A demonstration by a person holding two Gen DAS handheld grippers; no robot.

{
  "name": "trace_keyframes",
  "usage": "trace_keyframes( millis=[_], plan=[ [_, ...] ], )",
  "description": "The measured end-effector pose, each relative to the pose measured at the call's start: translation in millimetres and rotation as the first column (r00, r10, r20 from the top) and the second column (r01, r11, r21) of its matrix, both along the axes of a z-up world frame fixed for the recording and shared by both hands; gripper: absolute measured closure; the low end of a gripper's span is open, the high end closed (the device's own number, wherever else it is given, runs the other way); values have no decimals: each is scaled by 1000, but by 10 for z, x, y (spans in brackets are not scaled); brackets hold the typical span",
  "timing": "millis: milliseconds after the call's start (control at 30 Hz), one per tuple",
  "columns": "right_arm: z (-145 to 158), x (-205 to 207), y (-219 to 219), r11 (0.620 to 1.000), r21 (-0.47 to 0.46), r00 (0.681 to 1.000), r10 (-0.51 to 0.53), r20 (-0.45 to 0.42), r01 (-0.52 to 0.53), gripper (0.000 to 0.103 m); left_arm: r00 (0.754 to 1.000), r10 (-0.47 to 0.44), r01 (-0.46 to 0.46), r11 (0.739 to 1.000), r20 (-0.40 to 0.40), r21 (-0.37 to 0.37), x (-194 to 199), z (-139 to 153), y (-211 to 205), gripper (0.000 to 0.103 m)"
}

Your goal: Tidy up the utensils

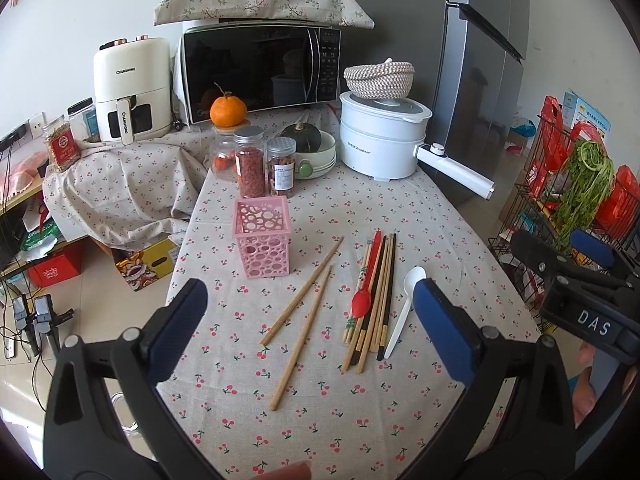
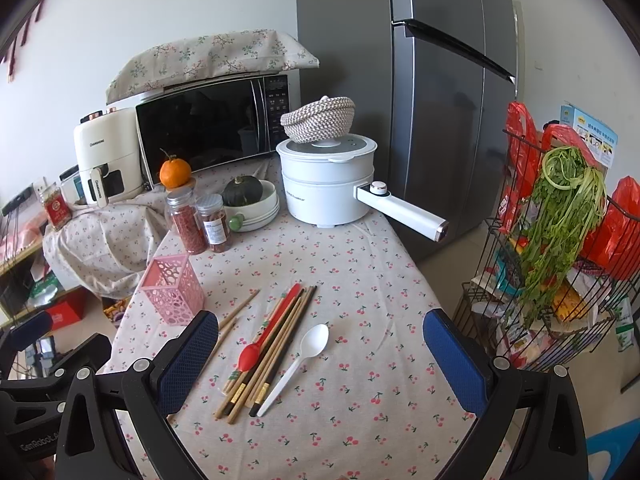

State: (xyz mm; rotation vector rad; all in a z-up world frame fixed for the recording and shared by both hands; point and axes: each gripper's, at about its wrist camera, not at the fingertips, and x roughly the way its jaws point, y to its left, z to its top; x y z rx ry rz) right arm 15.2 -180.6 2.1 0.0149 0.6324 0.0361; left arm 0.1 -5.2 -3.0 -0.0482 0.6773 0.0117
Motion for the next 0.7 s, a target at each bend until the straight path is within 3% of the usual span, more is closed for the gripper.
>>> trace_keyframes(
  millis=[700],
  plan=[
    [-9, -3, 10, 1000, 0, 1000, 0, -1, 0, 0, 1000, -2, 2, 1000, 0, -4, -8, -5, 21, 1]
  ],
)
